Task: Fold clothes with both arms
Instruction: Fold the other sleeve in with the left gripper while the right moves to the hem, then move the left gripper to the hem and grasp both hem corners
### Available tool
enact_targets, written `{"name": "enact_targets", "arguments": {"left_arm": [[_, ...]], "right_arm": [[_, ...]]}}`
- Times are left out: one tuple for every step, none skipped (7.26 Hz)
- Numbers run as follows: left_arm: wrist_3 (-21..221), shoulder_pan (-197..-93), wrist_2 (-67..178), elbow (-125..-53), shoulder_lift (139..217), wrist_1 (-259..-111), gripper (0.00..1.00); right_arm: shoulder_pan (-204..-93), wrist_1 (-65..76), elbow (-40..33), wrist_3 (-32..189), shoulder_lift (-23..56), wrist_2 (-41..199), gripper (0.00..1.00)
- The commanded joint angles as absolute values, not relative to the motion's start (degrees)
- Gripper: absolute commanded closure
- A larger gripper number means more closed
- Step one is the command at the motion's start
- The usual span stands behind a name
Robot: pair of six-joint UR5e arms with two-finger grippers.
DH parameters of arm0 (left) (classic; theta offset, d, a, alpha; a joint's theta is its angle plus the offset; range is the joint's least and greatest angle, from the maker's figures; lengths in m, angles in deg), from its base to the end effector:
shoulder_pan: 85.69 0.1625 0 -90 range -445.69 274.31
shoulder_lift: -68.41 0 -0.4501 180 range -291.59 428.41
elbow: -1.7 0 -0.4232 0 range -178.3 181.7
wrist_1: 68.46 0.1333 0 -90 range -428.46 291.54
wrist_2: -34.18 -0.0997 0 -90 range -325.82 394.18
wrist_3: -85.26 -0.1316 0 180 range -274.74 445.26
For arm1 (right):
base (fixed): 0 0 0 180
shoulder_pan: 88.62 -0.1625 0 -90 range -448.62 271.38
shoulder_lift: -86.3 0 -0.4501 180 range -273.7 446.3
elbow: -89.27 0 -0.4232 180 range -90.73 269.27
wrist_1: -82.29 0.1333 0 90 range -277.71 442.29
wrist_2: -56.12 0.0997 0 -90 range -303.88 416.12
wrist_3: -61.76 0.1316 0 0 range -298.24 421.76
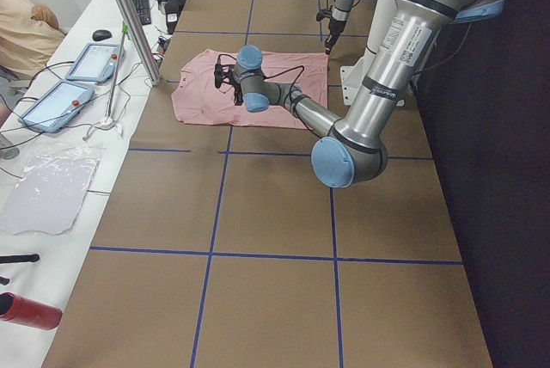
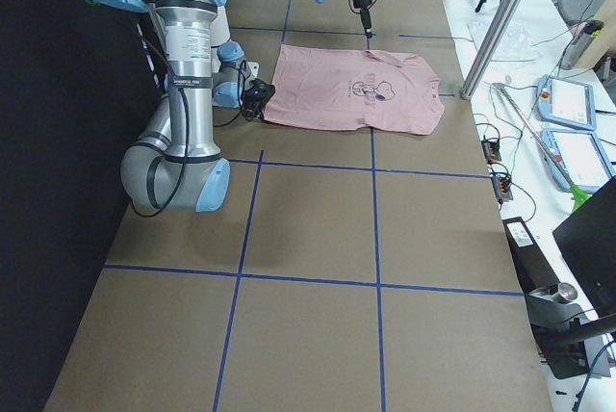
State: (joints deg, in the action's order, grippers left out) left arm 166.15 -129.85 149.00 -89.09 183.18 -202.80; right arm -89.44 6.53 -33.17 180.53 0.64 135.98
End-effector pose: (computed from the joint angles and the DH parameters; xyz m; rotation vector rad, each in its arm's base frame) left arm 0.4598 -0.5554 0.3360 0.2002 1.2419 -0.2652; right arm -0.5341 -0.1641 0.3619 -0.0550 -0.9143 0.5592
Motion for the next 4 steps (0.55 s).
{"name": "enact_targets", "arguments": {"left_arm": [[171.7,-124.0,148.2,-105.3,168.3,-201.1,0.2],[175.6,-121.0,148.1,-108.7,164.2,-200.8,0.2],[179.2,-116.5,145.6,-109.1,162.8,-200.8,0.2],[182.0,-110.4,141.7,-111.1,160.7,-198.8,0.2]], "right_arm": [[-90.4,6.7,-34.0,180.7,0.9,136.2,1.0],[-90.0,6.5,-34.0,180.7,0.6,136.1,1.0],[-89.8,5.3,-34.0,180.6,0.8,136.2,1.0],[-89.0,4.5,-34.0,180.6,0.8,136.3,1.0]]}}
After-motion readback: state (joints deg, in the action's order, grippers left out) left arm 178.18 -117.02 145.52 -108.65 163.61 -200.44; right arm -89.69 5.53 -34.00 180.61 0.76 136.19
